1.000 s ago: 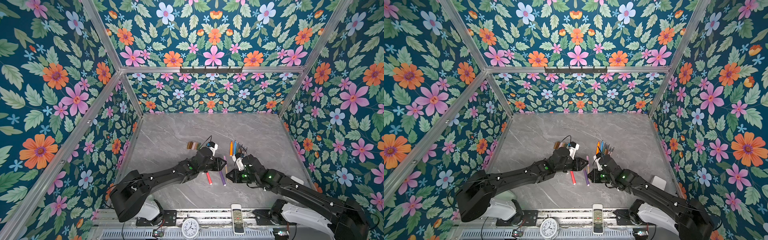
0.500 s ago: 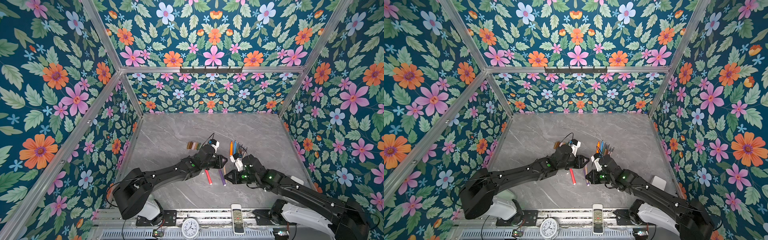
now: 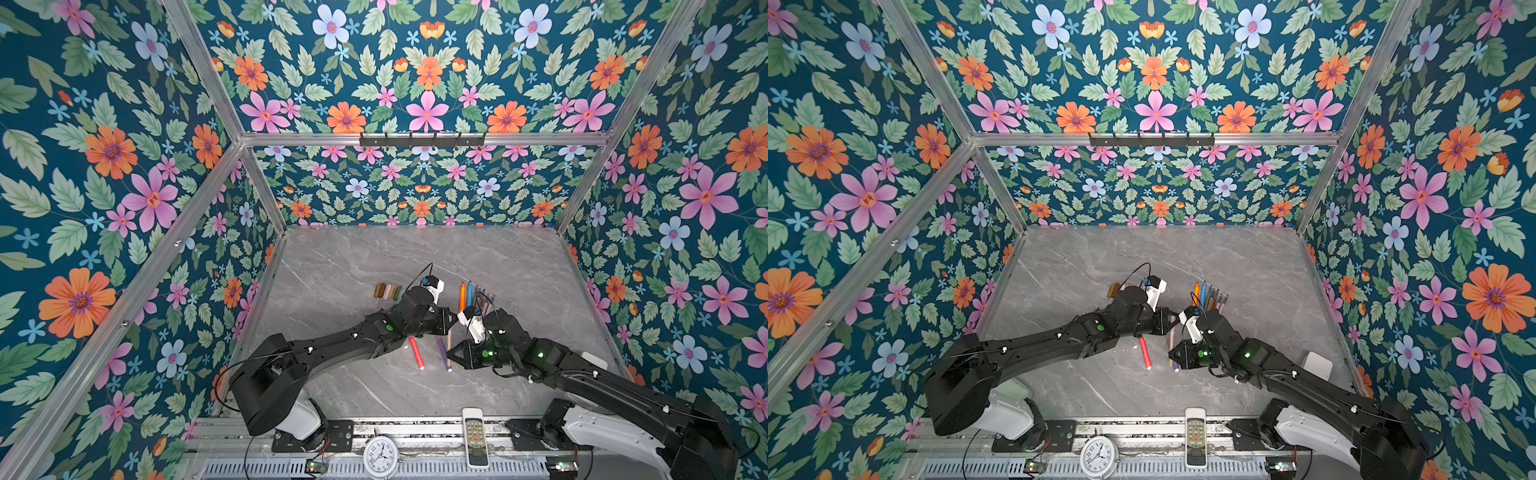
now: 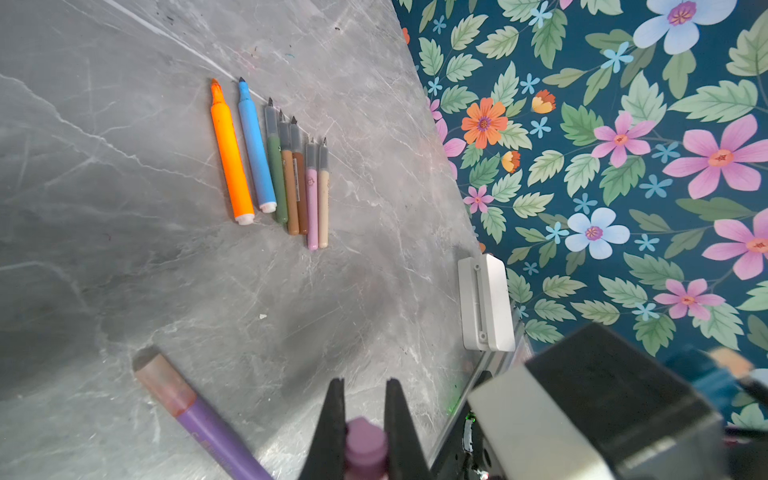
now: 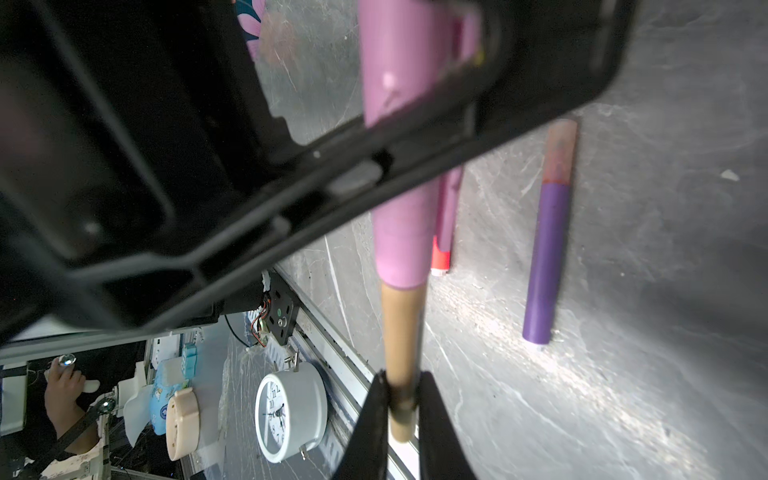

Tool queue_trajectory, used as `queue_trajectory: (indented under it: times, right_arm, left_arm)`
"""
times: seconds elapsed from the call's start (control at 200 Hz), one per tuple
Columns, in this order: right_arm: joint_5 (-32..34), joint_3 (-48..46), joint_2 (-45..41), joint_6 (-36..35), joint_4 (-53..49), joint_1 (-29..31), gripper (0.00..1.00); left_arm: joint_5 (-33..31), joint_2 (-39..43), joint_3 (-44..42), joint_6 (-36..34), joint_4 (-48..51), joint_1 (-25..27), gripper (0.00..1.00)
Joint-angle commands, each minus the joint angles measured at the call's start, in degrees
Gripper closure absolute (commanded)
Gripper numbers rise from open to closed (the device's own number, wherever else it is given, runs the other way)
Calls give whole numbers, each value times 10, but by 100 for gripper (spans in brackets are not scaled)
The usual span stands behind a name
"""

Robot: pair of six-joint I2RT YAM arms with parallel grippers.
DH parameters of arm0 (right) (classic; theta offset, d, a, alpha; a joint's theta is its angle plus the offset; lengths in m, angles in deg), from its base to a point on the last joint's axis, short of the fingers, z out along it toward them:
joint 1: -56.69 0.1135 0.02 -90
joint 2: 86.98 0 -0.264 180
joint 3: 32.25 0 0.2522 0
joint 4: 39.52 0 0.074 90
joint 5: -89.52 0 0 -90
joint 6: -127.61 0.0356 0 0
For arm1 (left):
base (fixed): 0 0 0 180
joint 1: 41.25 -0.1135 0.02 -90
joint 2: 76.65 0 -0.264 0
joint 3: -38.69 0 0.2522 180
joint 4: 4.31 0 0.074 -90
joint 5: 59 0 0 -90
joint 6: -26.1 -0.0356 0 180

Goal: Open the pen caps
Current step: 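Close the left gripper on the pink cap while right holds the pen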

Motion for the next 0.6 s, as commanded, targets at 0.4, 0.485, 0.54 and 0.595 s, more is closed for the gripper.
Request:
queue_trajectory:
  times: [0.4,0.485,0.54,0.595]
  right_arm:
    - [52,1,-17,13,19,1,63]
    - [46,8,-3,15,35,1,63]
    - [44,14,7,15,45,1,63]
    - [42,21,18,15,52,1,63]
  left_arm:
    - [12,30,-25,3,-22,-1,100]
    - [17,30,-30,12,-36,-1,100]
    - [19,31,-33,17,-43,-1,100]
    - [20,32,-36,22,-50,-1,100]
